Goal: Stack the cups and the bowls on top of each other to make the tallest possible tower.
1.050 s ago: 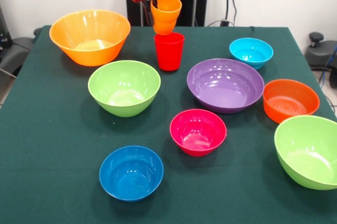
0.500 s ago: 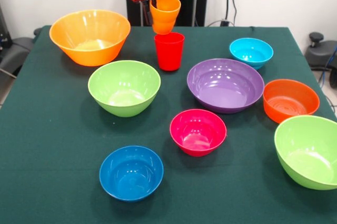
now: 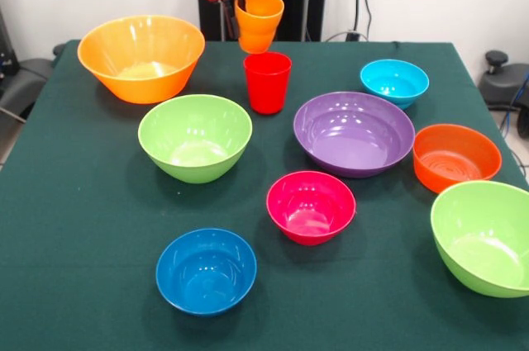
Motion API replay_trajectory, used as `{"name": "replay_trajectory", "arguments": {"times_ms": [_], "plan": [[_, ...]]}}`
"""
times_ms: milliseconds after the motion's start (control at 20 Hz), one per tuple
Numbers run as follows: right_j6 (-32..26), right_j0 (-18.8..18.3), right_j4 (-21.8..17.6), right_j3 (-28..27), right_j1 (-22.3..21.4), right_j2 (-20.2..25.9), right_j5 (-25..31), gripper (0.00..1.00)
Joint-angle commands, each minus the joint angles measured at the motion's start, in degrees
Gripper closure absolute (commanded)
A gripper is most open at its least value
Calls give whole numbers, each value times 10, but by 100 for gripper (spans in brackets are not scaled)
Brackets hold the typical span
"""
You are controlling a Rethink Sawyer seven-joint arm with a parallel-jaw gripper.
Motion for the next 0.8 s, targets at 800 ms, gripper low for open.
{"name": "replay_trajectory", "arguments": {"times_ms": [800], "plan": [[85, 48, 19, -6, -4, 43, -36, 100]]}}
